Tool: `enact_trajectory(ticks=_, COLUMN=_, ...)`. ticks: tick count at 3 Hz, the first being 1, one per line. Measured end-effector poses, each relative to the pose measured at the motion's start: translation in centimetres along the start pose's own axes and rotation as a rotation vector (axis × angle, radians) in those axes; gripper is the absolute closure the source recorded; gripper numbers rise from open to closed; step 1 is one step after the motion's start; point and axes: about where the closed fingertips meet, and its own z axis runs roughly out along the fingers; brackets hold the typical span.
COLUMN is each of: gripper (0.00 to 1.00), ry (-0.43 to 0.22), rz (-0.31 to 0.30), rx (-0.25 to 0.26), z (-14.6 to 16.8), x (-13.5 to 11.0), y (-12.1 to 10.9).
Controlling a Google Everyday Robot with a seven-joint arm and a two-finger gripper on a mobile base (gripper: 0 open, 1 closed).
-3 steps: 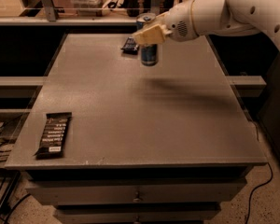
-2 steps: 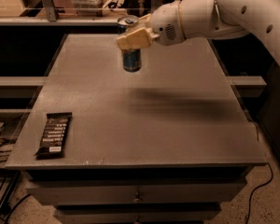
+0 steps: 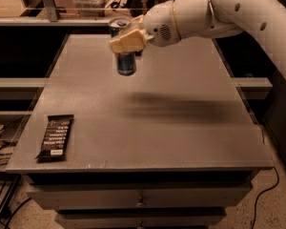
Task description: Move redbull can near rxbar chocolate
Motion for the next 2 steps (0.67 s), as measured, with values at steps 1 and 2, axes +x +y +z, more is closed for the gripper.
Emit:
enact_trajectory(ticks=1, gripper=1.00, ry=-0.028, rz=-0.031, rx=-0.088, z=3.2, x=-0.6, y=1.9)
enact_trajectory(ticks=2, gripper=1.00, ry=-0.078, rz=-0.072, rx=-0.187, z=6.7, x=-1.6, y=4.5)
